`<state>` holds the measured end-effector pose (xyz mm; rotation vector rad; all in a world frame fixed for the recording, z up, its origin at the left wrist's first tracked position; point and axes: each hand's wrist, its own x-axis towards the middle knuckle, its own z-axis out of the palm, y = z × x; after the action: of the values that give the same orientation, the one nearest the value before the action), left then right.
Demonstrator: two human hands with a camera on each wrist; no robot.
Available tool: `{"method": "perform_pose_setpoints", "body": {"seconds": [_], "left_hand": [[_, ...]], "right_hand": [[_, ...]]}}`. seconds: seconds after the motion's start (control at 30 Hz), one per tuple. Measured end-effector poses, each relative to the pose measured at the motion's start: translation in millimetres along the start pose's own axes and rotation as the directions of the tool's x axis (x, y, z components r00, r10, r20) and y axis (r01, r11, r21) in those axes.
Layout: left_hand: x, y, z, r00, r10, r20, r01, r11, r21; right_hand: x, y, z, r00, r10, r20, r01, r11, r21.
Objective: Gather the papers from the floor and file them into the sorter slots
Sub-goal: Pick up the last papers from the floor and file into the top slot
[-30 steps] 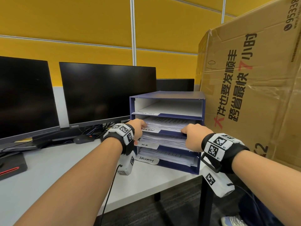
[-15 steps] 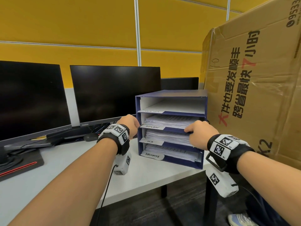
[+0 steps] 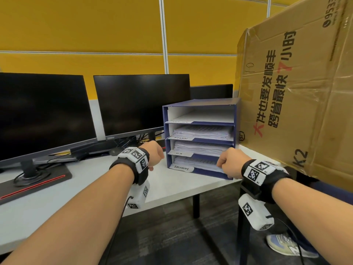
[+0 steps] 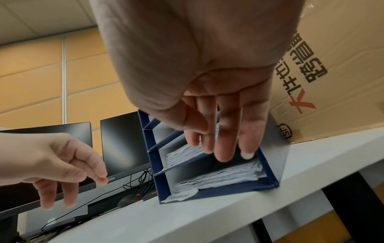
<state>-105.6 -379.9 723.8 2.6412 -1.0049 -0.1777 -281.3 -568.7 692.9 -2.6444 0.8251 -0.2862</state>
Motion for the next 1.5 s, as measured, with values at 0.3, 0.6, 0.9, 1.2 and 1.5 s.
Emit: {"method": "perform_pose_setpoints", "body": {"seconds": [0.3,0.6,0.9,1.2,1.5], "left_hand": [[-37,-16,53,0.996,0.037,0.079,-0.037,0.999,0.007],[-44,-44,161,0.982,0.061,0.177,-0.054,0.998,-0.043],[26,-69,339,0.946,-0.004,0.324,0.013,1.000,-0.025],[71,-102,527,0.866,-0.074,0.495,0.058,0.997,0.047],[71,-144,675,0.739,-0.200,0.643,0.200,0.977,0.074]], "right_hand": [[-37,6,39,0.993,-0.043,0.111,0.043,0.999,-0.002],[-52,50,127,0.966,0.018,0.258,-0.020,1.000,0.003],[-6,153,266,0.910,0.149,0.387,-0.160,0.987,-0.004],[19,248,426,0.779,0.292,0.554,-0.351,0.936,0.000],[23,316,578,0.666,0.380,0.642,-0.526,0.849,0.044]]}}
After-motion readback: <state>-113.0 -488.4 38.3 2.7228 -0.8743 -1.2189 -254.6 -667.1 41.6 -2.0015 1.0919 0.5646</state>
